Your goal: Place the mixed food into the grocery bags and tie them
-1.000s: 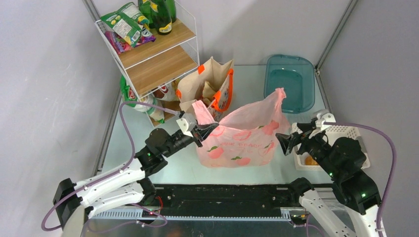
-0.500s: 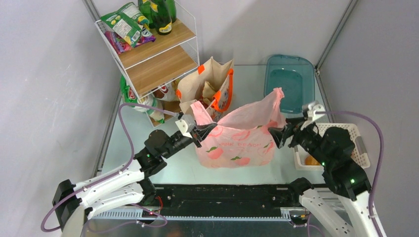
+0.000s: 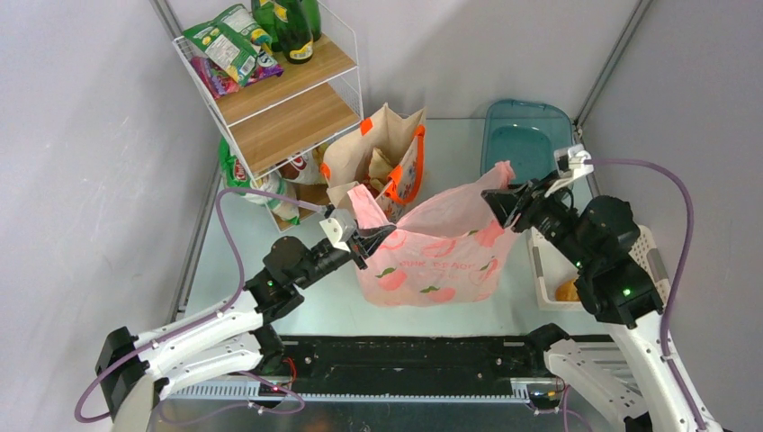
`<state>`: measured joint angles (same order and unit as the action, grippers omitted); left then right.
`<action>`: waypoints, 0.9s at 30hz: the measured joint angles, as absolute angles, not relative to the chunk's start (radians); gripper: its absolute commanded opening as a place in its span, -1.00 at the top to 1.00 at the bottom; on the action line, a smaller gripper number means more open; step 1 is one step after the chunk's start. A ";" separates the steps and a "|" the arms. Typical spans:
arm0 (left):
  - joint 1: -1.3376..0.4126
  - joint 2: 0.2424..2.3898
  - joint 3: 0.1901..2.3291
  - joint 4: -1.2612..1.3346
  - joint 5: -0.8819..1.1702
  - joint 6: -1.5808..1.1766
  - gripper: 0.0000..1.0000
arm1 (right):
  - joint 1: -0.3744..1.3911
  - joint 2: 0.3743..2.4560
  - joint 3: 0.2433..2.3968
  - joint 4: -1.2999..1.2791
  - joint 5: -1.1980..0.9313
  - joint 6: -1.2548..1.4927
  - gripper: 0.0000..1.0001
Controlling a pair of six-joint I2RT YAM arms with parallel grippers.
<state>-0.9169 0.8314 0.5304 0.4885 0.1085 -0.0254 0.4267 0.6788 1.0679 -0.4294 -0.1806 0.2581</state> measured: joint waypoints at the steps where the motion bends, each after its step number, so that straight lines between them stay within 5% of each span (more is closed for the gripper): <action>1: -0.917 0.832 0.530 0.488 0.109 -0.025 1.00 | 0.427 0.683 1.079 -0.422 -0.177 0.262 0.22; 5: -0.917 0.837 0.530 0.489 0.109 -0.025 1.00 | 0.427 0.698 1.136 -0.399 -0.172 0.276 0.39; 10: -0.917 0.838 0.532 0.484 0.098 -0.027 1.00 | 0.426 0.708 1.182 -0.389 -0.168 0.289 1.00; 14: -0.917 0.835 0.545 0.453 0.072 -0.045 1.00 | 0.426 0.712 1.212 -0.415 -0.141 0.310 1.00; 15: -0.917 0.830 0.551 0.442 0.061 -0.054 1.00 | 0.426 0.704 1.217 -0.421 -0.134 0.314 0.95; 18: -0.917 0.799 0.554 0.416 0.047 -0.074 1.00 | 0.426 0.678 1.225 -0.443 -0.117 0.329 0.17; 27: -0.917 0.762 0.558 0.384 0.046 -0.099 1.00 | 0.426 0.692 1.312 -0.540 -0.042 0.351 -0.22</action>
<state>-0.9169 0.7620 0.5575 0.3843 0.0463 -0.0994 0.4255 0.6922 1.3117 -0.5404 -0.0418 0.3508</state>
